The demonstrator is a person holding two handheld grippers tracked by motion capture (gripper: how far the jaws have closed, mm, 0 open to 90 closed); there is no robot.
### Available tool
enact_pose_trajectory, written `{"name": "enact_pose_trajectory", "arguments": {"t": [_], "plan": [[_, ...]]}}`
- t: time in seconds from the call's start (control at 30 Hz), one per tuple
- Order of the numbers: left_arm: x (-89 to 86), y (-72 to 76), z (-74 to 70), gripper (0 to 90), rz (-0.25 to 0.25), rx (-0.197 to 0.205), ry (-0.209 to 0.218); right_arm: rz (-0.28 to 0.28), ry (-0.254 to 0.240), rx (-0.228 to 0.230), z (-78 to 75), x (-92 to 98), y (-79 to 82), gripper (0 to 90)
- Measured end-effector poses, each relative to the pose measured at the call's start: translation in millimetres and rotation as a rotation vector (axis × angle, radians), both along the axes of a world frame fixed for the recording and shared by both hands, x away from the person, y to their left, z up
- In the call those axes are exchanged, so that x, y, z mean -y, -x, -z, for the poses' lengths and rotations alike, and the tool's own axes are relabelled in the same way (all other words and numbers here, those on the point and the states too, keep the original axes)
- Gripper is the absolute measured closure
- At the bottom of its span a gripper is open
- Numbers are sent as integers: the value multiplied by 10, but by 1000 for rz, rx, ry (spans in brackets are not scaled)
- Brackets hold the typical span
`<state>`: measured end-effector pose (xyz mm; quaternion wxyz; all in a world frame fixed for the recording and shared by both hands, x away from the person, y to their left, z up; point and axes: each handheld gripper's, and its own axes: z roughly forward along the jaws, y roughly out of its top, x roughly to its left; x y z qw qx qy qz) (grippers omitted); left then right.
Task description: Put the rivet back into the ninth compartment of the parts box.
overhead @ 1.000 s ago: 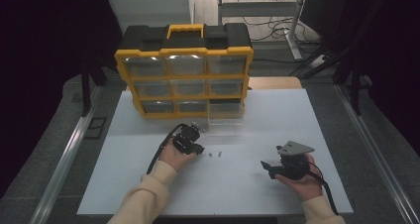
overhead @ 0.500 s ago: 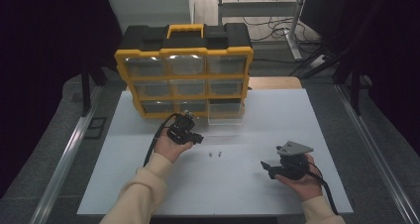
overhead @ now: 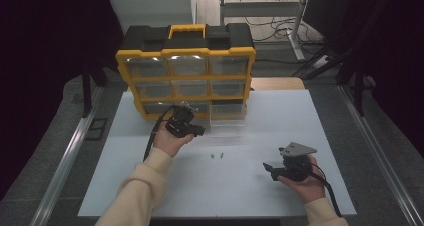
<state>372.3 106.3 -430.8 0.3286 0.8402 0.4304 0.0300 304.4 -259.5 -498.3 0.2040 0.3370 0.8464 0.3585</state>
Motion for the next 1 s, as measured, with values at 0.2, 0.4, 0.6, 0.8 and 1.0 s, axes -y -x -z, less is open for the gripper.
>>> {"name": "enact_pose_trajectory", "arguments": {"t": [0.2,0.4,0.6,0.8,1.0], "plan": [[-29,-44,-62,829,-2,-2,16,4,-4,-2,5,12,-6,208],[-34,-57,-127,829,-6,2,20,4,-5,-3,4,14,-7,209],[-11,-71,-214,829,5,17,19,6,-6,-4,4,18,-7,209],[8,-102,-279,829,5,21,18,9,-5,-4,3,21,-7,210],[9,-144,-321,829,1,25,18,4,-2,1,3,21,-5,210]]}}
